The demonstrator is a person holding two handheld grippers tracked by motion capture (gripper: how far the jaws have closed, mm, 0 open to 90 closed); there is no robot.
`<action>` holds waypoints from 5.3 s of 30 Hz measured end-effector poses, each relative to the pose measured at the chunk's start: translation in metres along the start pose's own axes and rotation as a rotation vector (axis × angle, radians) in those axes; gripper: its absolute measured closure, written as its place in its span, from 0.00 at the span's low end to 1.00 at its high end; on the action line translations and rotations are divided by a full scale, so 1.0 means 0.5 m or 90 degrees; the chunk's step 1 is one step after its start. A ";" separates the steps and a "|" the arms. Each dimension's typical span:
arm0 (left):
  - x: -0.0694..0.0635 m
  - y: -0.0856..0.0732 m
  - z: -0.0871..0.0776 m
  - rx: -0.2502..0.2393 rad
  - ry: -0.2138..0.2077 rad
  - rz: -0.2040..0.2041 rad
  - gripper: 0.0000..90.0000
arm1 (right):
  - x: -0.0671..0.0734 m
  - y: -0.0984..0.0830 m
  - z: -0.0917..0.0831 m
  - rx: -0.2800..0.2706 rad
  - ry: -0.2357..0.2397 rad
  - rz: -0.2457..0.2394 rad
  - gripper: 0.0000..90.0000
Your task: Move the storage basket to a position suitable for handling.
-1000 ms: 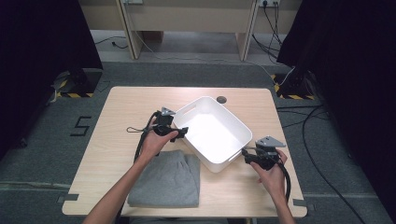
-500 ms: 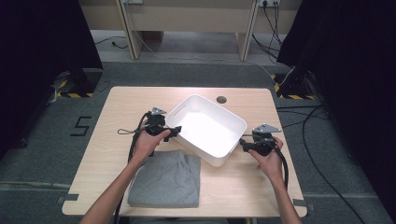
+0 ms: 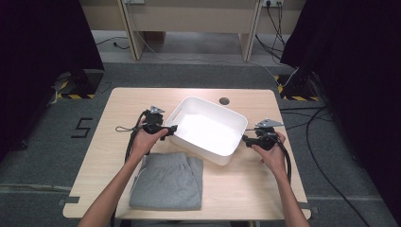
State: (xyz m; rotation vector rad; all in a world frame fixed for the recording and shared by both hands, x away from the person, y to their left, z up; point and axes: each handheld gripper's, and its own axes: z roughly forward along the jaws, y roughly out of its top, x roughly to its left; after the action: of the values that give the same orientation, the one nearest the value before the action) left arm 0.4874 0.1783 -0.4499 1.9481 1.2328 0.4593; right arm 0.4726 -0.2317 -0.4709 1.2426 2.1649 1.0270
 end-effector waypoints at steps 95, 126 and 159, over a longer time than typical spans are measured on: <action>0.017 -0.128 -0.168 -0.103 -0.036 -0.003 0.28 | 0.231 -0.029 -0.123 -0.098 0.095 -0.113 0.34; 0.035 -0.277 -0.243 -0.071 -0.020 -0.006 0.26 | 0.192 -0.033 -0.066 -0.062 -0.008 -0.131 0.35; -0.008 -0.357 -0.279 -0.059 -0.041 -0.020 0.22 | 0.258 -0.054 -0.068 -0.056 0.128 -0.118 0.34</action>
State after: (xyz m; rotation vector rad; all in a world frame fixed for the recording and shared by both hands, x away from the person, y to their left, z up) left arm 0.2877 0.2742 -0.4969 1.8493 1.1794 0.4266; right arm 0.3705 -0.1417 -0.4717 0.9132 2.3059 1.1967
